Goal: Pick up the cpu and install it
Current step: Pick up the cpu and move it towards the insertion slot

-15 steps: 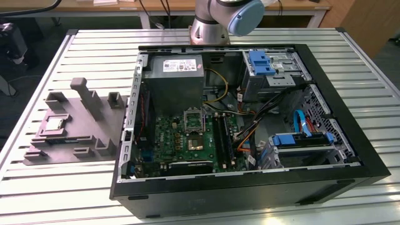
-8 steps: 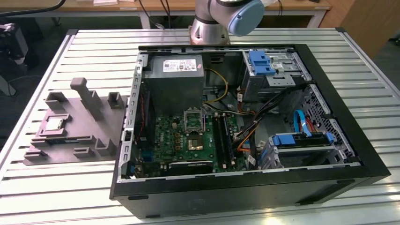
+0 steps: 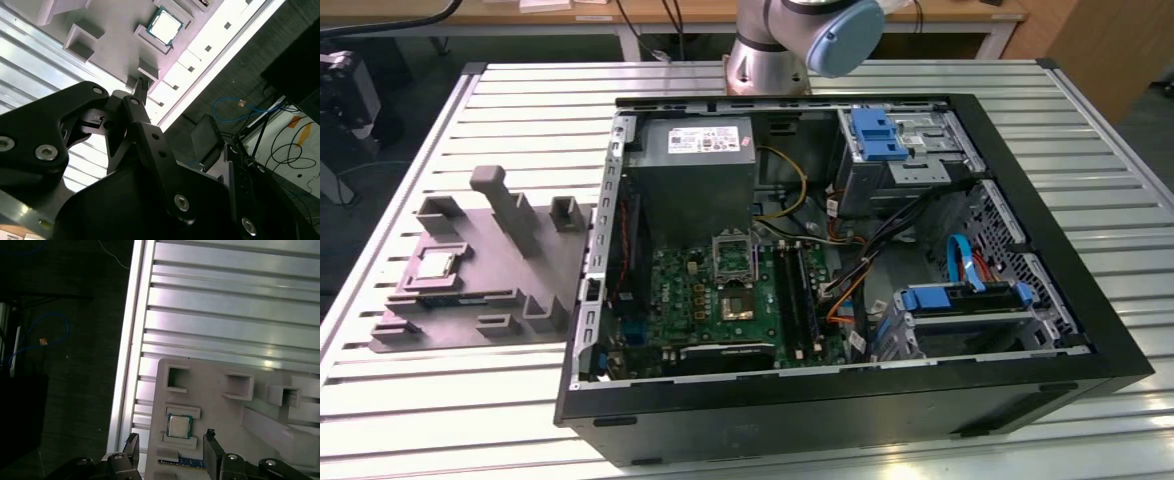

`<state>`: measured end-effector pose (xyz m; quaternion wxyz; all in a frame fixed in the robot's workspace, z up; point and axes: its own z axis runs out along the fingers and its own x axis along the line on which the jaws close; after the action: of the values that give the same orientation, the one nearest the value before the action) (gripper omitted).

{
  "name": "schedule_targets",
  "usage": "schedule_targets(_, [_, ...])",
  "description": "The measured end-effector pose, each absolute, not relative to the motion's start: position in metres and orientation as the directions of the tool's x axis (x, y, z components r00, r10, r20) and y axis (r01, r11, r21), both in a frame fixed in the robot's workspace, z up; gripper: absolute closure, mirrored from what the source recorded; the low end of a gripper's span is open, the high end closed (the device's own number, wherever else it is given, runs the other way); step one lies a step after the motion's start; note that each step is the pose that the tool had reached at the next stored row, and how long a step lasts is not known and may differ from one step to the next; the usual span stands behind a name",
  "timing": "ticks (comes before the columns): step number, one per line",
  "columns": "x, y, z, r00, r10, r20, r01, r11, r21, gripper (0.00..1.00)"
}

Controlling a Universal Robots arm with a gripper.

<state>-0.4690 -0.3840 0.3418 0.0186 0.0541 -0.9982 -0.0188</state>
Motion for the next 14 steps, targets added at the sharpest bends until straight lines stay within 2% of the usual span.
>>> schedule_targets(14, [-0.469,-0.389,0.327,-0.986,-0.163,0.035,-0.162,0.986,0.04,0.38])
